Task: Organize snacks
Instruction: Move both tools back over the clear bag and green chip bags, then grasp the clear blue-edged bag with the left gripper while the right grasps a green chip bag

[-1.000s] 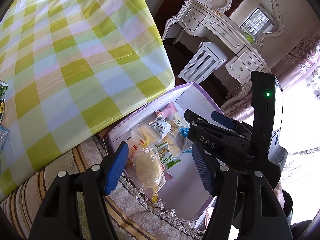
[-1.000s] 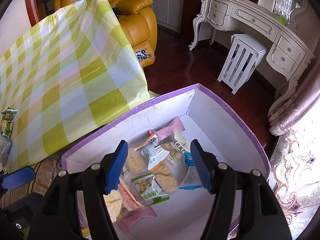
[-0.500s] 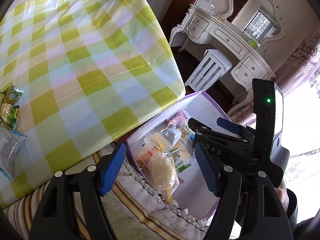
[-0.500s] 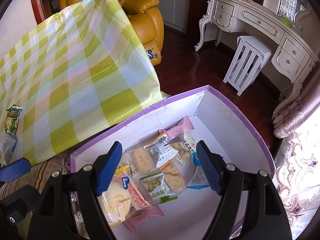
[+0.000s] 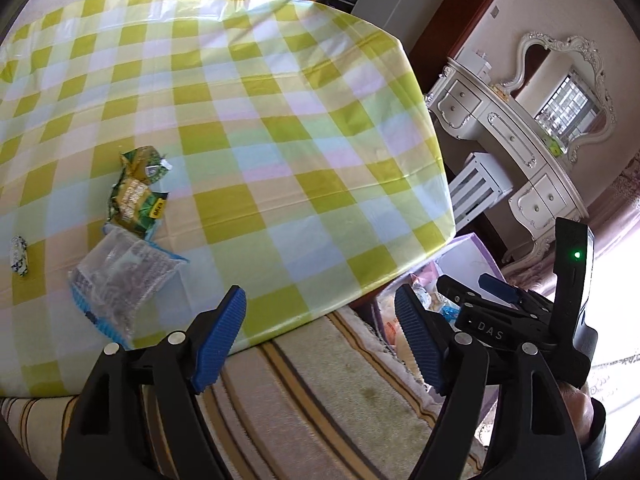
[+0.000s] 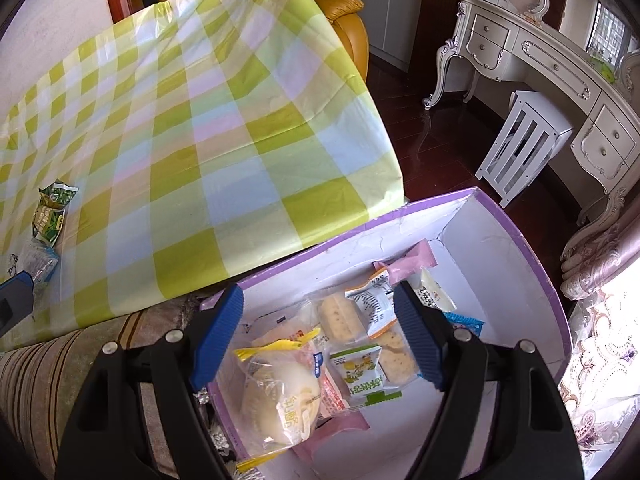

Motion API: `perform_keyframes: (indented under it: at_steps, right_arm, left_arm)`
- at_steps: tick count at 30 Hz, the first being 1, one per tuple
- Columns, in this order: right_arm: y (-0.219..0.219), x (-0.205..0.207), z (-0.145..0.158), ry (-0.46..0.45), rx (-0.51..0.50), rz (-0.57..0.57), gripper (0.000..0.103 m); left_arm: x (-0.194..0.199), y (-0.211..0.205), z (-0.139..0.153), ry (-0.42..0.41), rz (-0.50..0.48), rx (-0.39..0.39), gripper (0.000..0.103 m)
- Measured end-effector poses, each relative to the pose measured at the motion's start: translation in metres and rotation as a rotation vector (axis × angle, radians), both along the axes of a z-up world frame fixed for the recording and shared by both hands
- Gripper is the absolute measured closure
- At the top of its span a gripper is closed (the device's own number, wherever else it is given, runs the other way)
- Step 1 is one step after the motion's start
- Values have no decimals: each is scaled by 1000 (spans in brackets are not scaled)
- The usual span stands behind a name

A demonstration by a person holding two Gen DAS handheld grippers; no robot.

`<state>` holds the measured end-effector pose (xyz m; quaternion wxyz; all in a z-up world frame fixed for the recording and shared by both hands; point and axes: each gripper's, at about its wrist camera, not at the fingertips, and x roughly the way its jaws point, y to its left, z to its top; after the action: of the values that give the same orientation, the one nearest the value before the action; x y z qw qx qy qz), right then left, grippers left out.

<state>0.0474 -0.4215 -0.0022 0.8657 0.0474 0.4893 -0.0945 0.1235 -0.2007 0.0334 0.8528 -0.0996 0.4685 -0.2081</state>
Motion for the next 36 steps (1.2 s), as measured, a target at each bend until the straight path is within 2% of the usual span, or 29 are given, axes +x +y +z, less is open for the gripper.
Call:
perform_keyframes:
  at_steps: [8,11,13,16,19,22,27,29,33,36]
  right_arm:
    - [36,10,5,5,-26,88,26]
    - [44,13,10,-4,-18,102,25]
    - [49,16,12,-9,-3,111,24]
    - [63,22,13,-8,-6,141,23]
    - [77,28,13,-3,3,175,23]
    - [90,33,14,-3,1,200,23]
    - [107,43,17,-8,7,228,23]
    - [115,48,17,-7,7,238,22]
    - [130,57,16,-7,11,261,22]
    - [144,63,16,-10,9,282,22]
  left_arm:
    - [7,75,2,-31,125,27,18]
    - [12,96,1,-40,139,68,14]
    - [17,99,-1,-48,107,126,14]
    - [24,91,-7,-51,9,227,13]
    - [31,80,-15,-52,-76,288,13]
    - [41,76,-26,-26,-110,320,13]
    - [51,80,-40,16,-127,327,13]
    - [53,81,-43,18,-126,340,15]
    - [54,81,-49,34,-147,341,28]
    - [56,83,-54,57,-158,319,42]
